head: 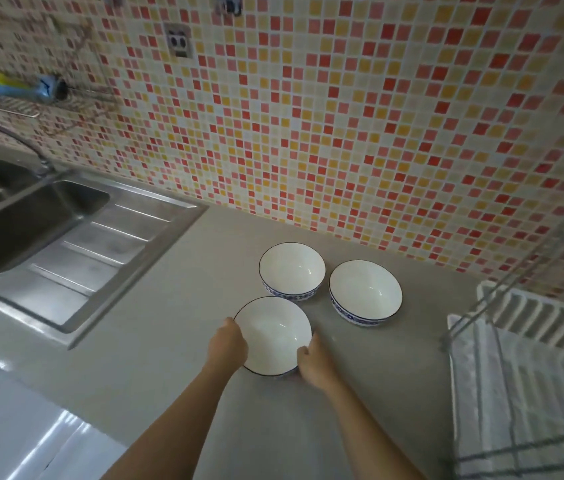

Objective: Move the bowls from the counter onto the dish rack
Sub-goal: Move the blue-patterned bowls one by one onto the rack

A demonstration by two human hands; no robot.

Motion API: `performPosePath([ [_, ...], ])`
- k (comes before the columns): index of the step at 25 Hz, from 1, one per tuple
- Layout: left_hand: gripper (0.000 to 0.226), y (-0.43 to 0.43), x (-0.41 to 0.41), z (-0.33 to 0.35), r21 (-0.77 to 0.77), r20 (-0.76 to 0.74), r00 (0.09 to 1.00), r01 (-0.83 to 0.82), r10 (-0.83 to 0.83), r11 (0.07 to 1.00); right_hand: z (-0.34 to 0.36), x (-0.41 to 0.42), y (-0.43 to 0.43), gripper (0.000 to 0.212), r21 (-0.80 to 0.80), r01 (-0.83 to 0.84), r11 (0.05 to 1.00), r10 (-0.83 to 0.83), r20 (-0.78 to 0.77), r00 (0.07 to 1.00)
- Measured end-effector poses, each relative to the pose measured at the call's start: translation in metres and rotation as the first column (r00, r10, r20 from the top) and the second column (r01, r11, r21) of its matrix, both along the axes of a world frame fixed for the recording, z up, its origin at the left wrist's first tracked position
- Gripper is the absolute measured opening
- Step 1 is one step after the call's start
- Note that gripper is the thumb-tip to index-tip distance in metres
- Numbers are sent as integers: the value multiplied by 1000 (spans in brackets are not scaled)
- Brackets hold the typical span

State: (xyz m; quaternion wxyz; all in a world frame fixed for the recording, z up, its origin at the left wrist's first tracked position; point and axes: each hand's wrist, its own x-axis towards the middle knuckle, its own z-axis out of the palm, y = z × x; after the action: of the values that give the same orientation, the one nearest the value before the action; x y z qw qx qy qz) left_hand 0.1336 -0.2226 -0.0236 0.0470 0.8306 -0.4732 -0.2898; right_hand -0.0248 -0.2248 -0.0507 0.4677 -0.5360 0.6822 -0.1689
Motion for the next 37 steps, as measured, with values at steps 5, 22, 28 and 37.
performPosePath([
  [5,31,18,0,14,8,-23,999,29,-29,1000,9,-3,17,40,-73,-28,997,29,22,999],
  [22,37,181,-103,253,-761,-589,713,-332,-379,558,257,-99,204,40,-735,338,588,-29,399,917],
  [28,23,220,-190,323,-835,-550,453,-293,-701,466,327,-198,268,63,-774,386,502,91,491,866],
  [37,74,229,-381,397,-893,21,386,422,-922,156,387,-442,295,59,-960,156,231,125,189,974],
])
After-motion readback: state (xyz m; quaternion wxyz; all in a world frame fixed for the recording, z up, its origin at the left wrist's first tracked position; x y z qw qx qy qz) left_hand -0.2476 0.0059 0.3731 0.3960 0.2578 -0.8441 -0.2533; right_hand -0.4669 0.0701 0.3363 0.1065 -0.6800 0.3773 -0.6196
